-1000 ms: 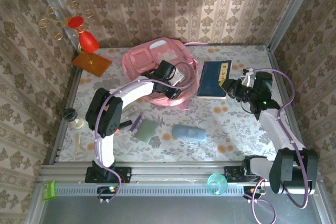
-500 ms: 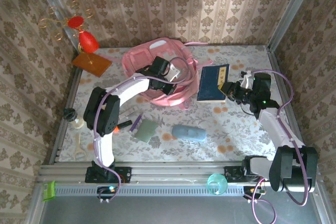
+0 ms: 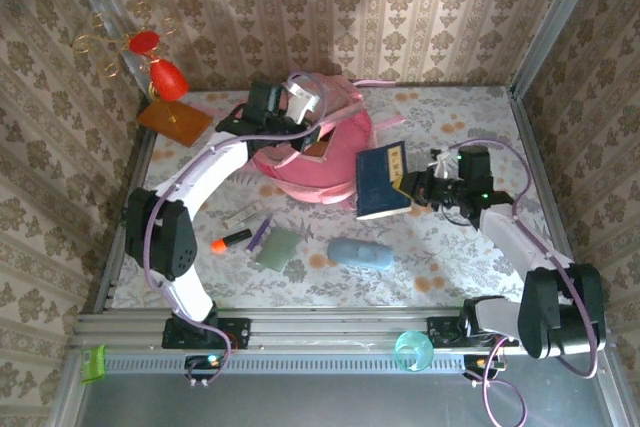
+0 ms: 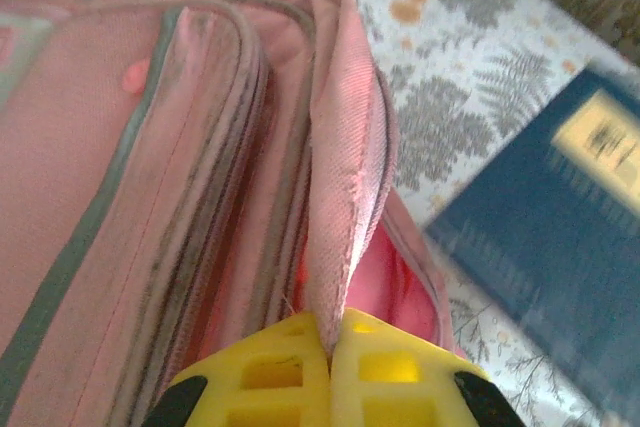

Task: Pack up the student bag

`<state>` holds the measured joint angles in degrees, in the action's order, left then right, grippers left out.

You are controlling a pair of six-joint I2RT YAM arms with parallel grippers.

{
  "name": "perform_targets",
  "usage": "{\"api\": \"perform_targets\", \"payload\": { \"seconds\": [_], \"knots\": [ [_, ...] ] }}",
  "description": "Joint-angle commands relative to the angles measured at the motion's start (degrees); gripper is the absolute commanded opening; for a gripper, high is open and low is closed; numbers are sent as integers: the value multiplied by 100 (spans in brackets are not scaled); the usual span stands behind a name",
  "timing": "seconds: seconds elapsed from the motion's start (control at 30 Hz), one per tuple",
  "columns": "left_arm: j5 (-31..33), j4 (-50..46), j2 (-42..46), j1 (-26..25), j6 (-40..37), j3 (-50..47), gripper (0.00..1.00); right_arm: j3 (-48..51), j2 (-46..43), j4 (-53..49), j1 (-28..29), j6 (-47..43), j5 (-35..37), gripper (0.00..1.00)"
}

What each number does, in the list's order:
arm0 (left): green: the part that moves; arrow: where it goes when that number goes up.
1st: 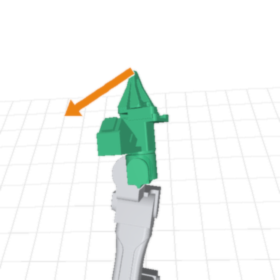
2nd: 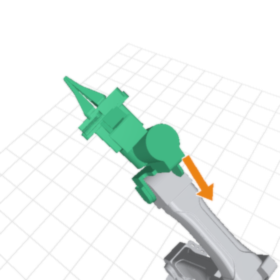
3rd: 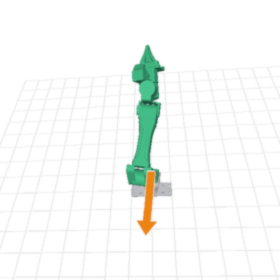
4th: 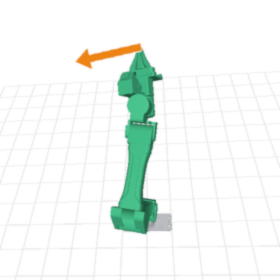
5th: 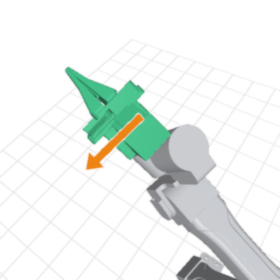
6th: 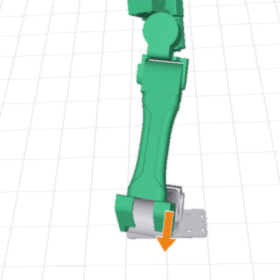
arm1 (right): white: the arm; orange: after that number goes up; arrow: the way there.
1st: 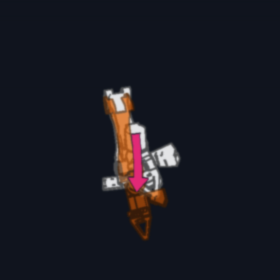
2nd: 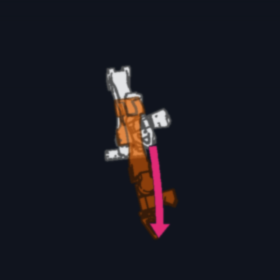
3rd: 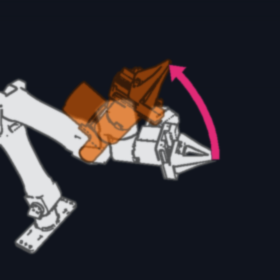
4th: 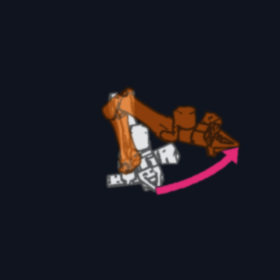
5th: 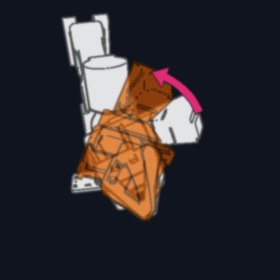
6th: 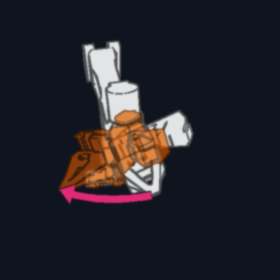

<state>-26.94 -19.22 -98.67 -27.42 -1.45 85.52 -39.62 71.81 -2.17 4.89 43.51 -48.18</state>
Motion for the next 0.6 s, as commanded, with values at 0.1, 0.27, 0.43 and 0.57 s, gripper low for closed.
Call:
{"api": "perform_targets", "payload": {
  "seconds": [0.1,0.27,0.43,0.57],
  "knots": [
    [-727,165,238,26,-59,537,0,-185,1008,1839,738,992,4,0],
    [-678,43,123,53,-127,751,0,-1001,2030,2415,1247,1398,684,0],
    [-629,29,94,70,-127,813,0,-1802,3084,3239,1444,1964,1137,0],
    [-604,51,75,88,-68,795,0,-2535,3854,3125,1558,2109,1715,0]
  ]
}}
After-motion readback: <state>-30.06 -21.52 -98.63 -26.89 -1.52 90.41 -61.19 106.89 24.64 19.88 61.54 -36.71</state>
